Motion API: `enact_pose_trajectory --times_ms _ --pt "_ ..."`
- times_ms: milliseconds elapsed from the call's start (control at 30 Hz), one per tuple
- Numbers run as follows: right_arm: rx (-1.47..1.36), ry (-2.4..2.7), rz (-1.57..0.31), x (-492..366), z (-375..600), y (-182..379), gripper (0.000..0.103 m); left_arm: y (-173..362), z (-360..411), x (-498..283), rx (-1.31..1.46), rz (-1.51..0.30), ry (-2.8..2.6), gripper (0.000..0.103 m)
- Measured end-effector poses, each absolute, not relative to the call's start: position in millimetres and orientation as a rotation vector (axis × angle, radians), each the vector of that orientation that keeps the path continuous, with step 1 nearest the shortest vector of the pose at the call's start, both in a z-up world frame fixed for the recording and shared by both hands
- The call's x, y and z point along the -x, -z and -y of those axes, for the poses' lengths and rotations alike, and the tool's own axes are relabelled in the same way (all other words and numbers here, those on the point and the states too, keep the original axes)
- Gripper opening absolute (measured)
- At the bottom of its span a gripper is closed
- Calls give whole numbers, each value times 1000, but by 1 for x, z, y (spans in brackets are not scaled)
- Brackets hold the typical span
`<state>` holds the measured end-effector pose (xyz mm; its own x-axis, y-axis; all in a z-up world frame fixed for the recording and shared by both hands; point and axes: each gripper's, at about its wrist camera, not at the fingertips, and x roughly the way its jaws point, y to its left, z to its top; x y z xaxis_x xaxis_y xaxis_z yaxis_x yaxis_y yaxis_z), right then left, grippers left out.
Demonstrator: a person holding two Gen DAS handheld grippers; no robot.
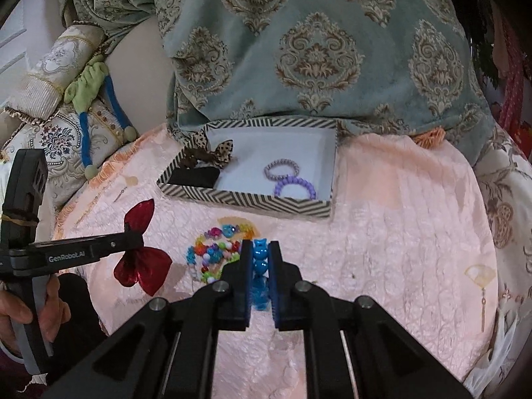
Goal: Organize jewelry
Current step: 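Grasp the red bow with the left tool while the right tool grasps the blue bead bracelet, then carry red bow and blue bracelet into the box while both tools open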
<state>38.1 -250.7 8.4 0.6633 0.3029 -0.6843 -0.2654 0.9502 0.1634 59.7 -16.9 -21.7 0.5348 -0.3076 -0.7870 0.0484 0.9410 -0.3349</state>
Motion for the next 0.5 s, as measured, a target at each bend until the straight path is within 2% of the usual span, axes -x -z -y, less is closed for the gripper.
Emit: enact_pose_trajectory --times_ms 500 --pt "-45 -331 -777 -70 243 -18 8 10 17 -96 202 -944 179 0"
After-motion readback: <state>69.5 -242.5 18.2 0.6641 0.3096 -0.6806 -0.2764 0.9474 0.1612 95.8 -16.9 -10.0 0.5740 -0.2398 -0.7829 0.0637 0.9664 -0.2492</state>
